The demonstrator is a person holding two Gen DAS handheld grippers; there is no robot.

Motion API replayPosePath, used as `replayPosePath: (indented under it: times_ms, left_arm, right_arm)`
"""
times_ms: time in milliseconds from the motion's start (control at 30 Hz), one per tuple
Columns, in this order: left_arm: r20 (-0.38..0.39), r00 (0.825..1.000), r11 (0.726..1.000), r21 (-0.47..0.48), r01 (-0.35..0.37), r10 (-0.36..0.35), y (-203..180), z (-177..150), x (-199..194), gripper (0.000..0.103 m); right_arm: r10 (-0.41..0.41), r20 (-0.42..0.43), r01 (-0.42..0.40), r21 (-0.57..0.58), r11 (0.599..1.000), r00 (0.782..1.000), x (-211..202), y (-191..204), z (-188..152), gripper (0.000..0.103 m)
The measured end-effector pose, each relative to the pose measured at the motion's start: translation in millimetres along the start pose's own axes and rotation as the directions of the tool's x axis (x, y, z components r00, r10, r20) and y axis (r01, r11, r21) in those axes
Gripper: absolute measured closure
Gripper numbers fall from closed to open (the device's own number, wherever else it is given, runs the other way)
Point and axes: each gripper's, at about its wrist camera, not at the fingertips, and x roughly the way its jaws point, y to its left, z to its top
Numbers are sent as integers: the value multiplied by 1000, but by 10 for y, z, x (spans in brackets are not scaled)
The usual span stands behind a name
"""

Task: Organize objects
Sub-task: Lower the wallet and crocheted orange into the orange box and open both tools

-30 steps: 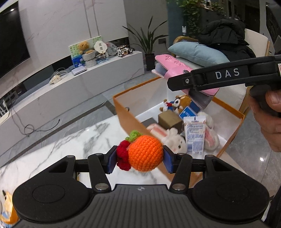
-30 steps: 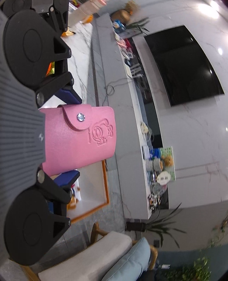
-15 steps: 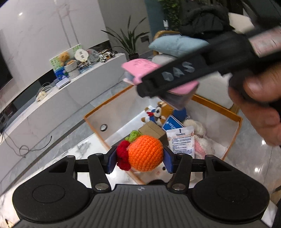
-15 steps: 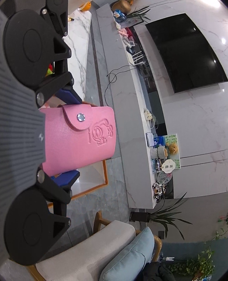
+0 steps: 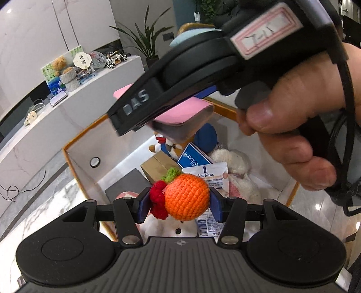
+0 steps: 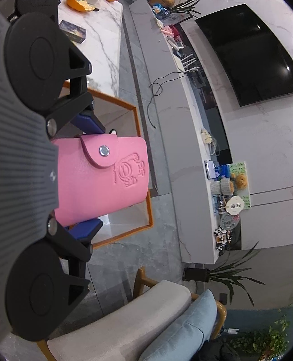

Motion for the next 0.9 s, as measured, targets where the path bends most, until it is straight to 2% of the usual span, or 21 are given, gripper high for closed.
replayPosePath:
  times_ms: [333,700,833,900]
  left_arm:
    - [-55,998,1000,-22,6,-8,65,-41,218,42]
    - [-57,998,999,-50,0,-3,74,-50,244,40]
    - [-56,998,997,-75,3,-7,100,-43,233,35]
    - [-61,998,997,-80,11,-16,107,-25,231,29]
  right_arm:
    - [-21,-43,20,-15,1000,999,309,23,-42,22]
    - [-39,-45,39,1,999,998,396,4,-20,25]
    - [-30,-49,31,19,999,998,378,-11,-12,25]
    - [-28,-52,30,26,999,998,367,-12,-6,24]
